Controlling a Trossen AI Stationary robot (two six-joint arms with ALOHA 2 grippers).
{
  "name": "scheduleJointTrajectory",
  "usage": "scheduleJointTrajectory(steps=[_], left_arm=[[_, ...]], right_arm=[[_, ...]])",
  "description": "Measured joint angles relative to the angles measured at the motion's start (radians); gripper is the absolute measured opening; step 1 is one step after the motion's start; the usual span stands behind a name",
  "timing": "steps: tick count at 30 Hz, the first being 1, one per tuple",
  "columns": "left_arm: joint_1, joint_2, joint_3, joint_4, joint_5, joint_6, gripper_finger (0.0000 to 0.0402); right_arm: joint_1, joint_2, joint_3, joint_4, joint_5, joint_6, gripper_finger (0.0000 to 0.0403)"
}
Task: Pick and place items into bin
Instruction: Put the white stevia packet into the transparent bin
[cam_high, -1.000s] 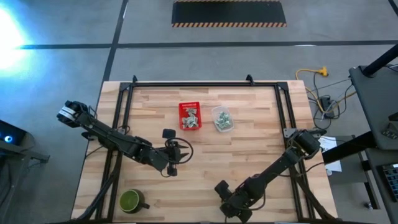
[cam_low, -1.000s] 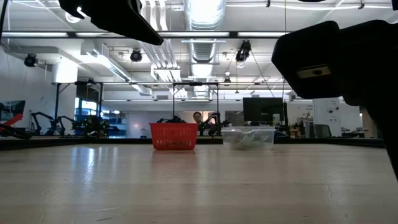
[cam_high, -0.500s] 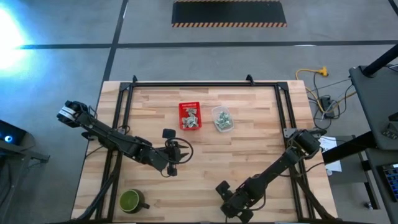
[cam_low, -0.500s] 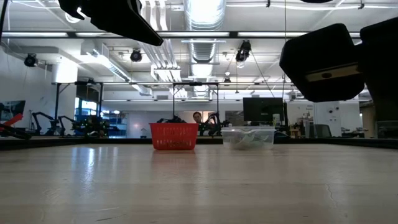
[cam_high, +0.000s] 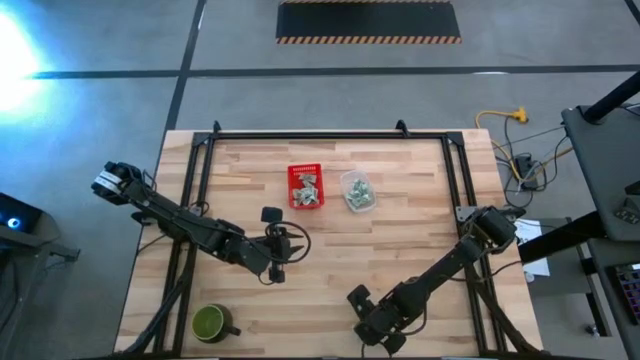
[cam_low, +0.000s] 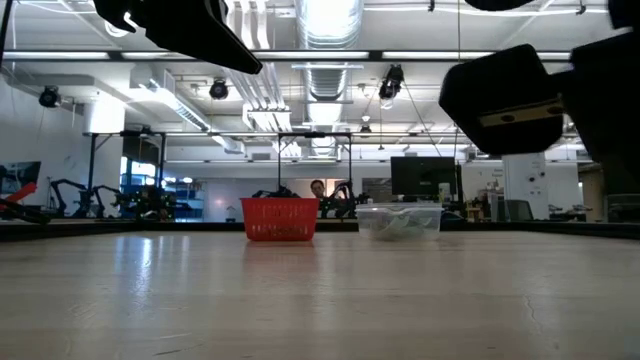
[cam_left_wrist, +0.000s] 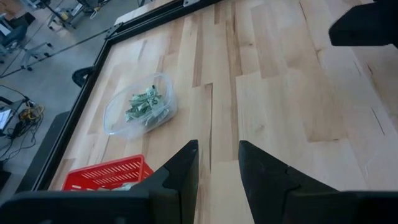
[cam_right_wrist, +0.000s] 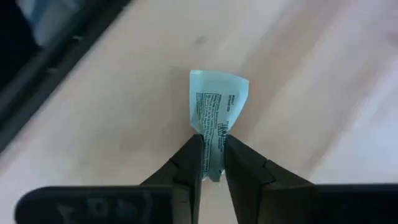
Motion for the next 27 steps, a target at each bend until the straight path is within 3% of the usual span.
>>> scheduleJointTrajectory(steps=[11, 21, 27], left_arm=[[0.0, 0.0, -0.001, -0.002, 0.0, 0.0, 0.0097], [0.0, -0.003, -0.001, -0.012, 0.0, 0.0, 0.0097], [0.0, -0.004, -0.001, -0.014, 0.0, 0.0, 0.0097]], right_arm=[[-0.003, -0.123, 0.0, -0.148, 0.196, 0.025, 0.0043], [-0.053, -0.237, 0.0, -0.372, 0.62, 0.026, 0.0043], [-0.181, -0.271, -0.001, -0.39, 0.655, 0.025, 0.0043]])
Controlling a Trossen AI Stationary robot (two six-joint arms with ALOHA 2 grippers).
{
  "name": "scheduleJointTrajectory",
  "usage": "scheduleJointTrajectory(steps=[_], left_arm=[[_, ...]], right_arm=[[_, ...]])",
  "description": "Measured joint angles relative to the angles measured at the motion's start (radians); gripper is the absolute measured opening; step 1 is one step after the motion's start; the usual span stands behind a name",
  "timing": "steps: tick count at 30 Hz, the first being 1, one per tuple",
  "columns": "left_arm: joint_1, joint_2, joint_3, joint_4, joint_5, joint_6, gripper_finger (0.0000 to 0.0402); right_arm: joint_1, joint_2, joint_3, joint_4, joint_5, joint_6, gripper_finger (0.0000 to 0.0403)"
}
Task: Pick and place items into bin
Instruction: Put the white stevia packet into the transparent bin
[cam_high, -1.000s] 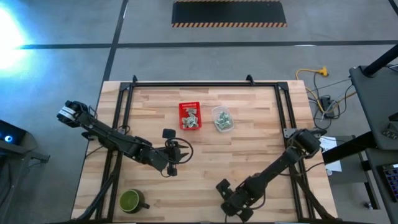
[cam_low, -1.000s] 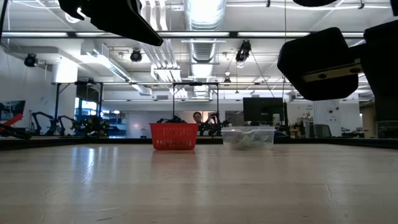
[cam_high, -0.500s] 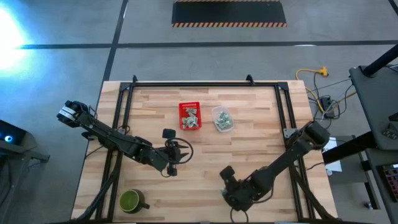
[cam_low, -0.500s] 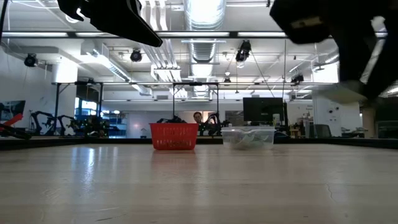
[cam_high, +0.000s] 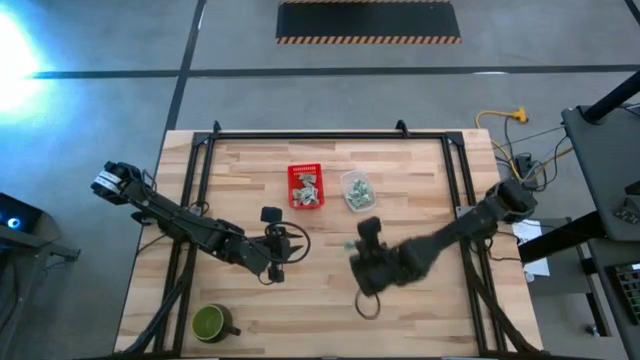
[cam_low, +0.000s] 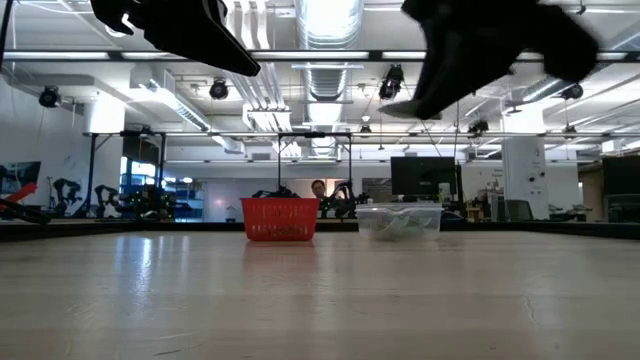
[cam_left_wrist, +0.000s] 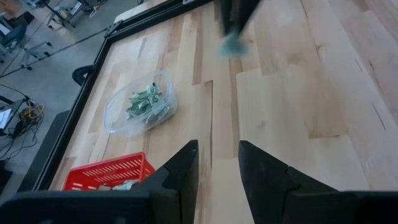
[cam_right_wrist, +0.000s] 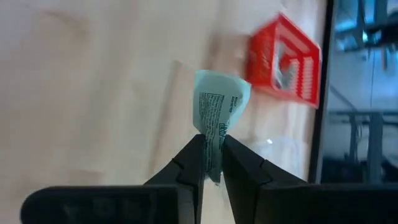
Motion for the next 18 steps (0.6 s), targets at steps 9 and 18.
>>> scheduleJointTrajectory(steps=[9, 18], left_arm=[[0.0, 0.0, 0.0, -0.002, 0.0, 0.0, 0.0097], [0.0, 0.0, -0.009, -0.008, 0.0, 0.016, 0.0097]], right_arm=[[-0.259, -0.007, -0.055, -0.006, 0.0, -0.081, 0.0043], [-0.536, -0.007, -0.126, 0.055, -0.118, -0.083, 0.0043]])
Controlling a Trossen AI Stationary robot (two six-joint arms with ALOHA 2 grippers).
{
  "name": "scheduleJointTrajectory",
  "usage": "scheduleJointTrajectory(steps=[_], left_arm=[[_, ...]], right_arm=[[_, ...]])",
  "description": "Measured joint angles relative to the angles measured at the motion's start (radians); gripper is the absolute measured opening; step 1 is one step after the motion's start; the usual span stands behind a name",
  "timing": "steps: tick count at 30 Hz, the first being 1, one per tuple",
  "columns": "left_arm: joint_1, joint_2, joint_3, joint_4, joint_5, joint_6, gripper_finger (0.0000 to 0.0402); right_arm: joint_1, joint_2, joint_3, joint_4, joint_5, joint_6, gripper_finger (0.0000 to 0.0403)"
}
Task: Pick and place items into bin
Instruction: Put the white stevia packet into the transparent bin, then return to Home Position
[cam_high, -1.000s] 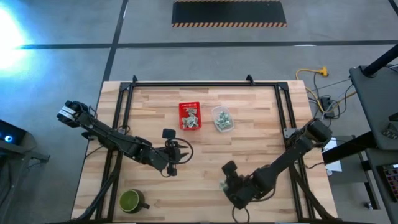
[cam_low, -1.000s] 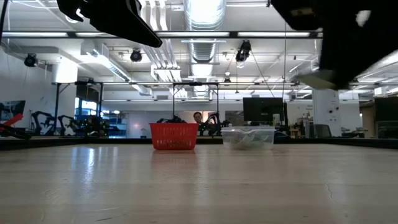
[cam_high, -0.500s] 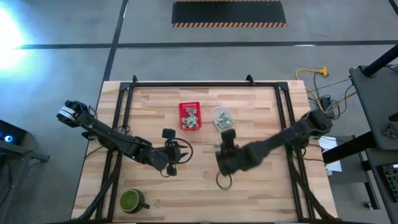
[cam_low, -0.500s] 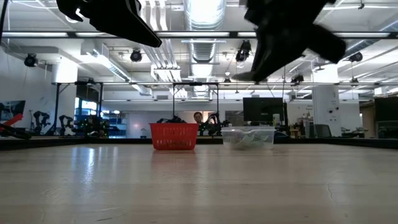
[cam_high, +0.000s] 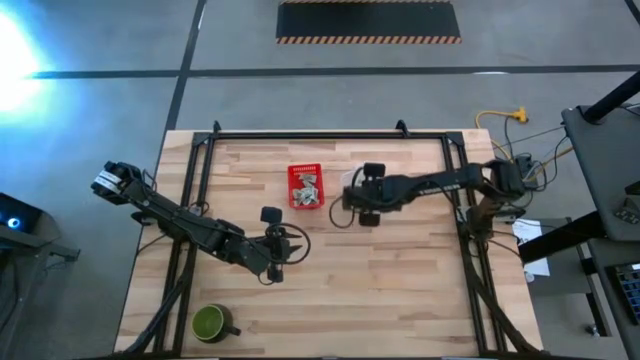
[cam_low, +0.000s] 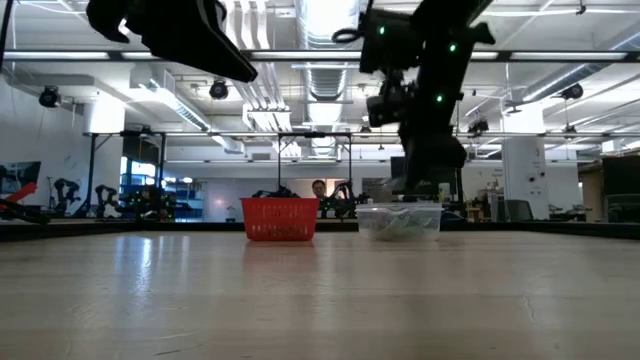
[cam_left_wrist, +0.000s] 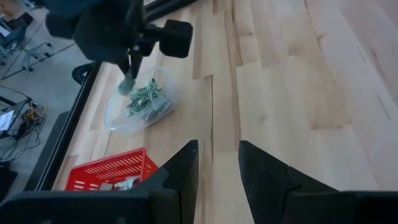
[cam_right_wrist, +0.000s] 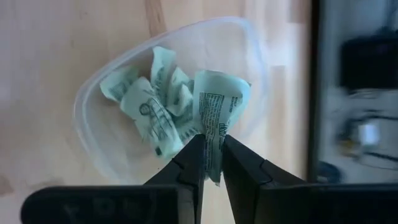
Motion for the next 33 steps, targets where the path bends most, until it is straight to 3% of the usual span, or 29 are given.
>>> scheduleJointTrajectory(steps=[4, 12, 22, 27, 30, 33], left_arm=[[0.0, 0.0, -0.006, -0.003, 0.0, 0.002, 0.0097], [0.0, -0.005, -0.005, -0.017, -0.001, 0.005, 0.0097], [0.001, -0.006, 0.0, -0.011, -0.001, 0.007, 0.0097], [0.001, -0.007, 0.023, 0.01, -0.003, 0.03, 0.0097], [0.001, -0.017, 0.039, 0.011, -0.012, 0.073, 0.0097], [0.012, -0.04, 0.053, 0.017, -0.097, 0.09, 0.0097]], right_arm=[[-0.069, 0.0, -0.044, 0.095, -0.112, -0.029, 0.0043], [-0.088, -0.003, -0.107, 0.217, -0.158, -0.092, 0.0058], [-0.088, -0.052, -0.111, 0.217, -0.097, -0.096, 0.0138], [-0.087, -0.165, -0.114, 0.223, -0.08, -0.087, 0.0155], [-0.076, -0.276, -0.139, 0.246, -0.167, -0.136, 0.0157], [-0.074, -0.413, -0.2, 0.365, -0.288, -0.166, 0.0154]])
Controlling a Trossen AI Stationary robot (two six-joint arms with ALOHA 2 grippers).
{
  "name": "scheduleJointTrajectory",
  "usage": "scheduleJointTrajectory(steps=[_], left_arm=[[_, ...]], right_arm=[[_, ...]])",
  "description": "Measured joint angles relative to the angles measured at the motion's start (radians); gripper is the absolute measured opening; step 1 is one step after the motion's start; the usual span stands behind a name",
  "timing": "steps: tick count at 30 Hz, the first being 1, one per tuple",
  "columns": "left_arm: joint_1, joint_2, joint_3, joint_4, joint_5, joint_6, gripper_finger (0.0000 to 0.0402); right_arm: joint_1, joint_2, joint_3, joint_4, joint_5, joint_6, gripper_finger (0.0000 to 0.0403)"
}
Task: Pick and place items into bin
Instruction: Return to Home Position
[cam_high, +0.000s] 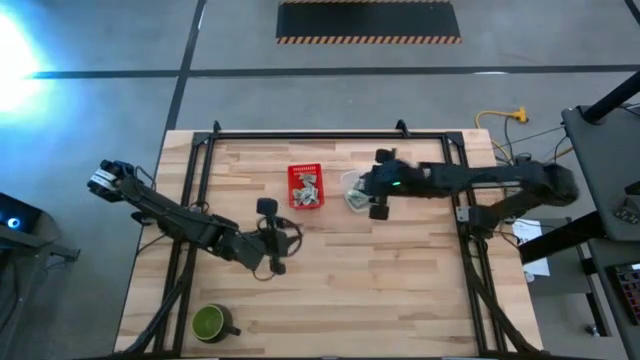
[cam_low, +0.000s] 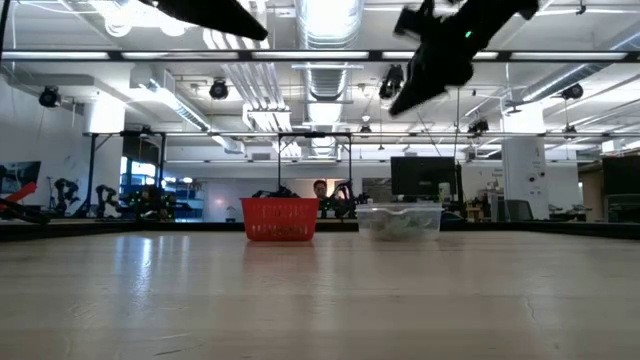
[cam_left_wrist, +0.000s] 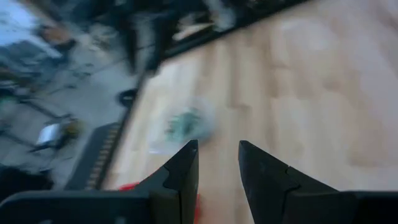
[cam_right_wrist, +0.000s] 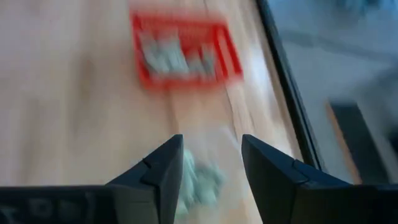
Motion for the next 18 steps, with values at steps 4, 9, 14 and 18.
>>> scheduleJointTrajectory(steps=[4, 9, 14, 18], left_arm=[[0.035, -0.061, -0.014, 0.048, -0.03, 0.079, 0.0097], [0.095, -0.166, -0.065, 0.189, 0.036, 0.208, 0.0097], [0.191, -0.3, -0.168, 0.311, 0.165, 0.258, 0.0097], [0.278, -0.409, -0.28, 0.398, 0.279, 0.251, 0.0097]], right_arm=[[-0.002, -0.192, -0.133, 0.204, -0.166, -0.035, 0.0147], [-0.001, -0.391, -0.305, 0.372, -0.204, -0.023, 0.0142], [-0.002, -0.537, -0.419, 0.406, -0.206, 0.027, 0.0137], [-0.003, -0.628, -0.499, 0.448, -0.209, 0.063, 0.0137]])
